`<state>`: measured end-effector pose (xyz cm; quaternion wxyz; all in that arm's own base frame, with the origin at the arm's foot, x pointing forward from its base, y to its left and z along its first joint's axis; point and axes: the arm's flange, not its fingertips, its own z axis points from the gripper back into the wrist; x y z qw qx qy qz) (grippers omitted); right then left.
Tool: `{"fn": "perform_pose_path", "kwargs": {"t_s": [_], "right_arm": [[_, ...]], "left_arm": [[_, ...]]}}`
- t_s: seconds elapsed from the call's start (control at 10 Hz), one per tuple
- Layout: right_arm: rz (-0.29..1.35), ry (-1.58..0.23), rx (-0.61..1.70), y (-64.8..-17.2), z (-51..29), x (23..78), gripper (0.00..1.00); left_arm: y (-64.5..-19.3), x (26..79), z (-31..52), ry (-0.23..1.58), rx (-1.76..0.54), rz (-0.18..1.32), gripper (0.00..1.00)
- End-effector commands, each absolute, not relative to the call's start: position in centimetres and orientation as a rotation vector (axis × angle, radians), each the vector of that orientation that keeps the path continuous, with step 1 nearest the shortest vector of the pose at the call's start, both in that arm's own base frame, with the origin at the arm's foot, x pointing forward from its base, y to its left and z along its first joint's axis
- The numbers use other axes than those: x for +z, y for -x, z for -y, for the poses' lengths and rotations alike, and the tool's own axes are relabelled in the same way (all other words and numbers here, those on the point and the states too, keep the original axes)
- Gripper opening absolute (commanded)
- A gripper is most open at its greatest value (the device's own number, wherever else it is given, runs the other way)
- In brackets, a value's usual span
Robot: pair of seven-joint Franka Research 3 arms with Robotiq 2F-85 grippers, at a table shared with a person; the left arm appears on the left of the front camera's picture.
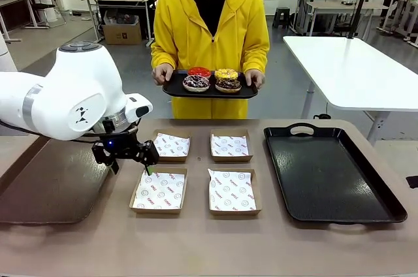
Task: Individually package the donuts and arrange them on the tray.
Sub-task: Pick up one Paper togo box.
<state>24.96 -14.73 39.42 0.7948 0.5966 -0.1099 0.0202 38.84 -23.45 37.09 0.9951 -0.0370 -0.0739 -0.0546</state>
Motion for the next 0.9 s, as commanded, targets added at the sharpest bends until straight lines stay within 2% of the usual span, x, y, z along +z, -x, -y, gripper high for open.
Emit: {"fn": "perform_pose_path", "kwargs": {"t_s": [0.0, 0.8], "right_arm": [[0.243, -1.292, 0.047, -24.91, 14.77, 39.42, 1.0], [0.243, -1.292, 0.047, -24.91, 14.77, 39.42, 1.0]], "left_arm": [[-38.46, 37.06, 22.83, 0.066, -0.103, 0.153, 1.0], [-38.46, 37.06, 22.83, 0.066, -0.103, 0.153, 1.0]]}}
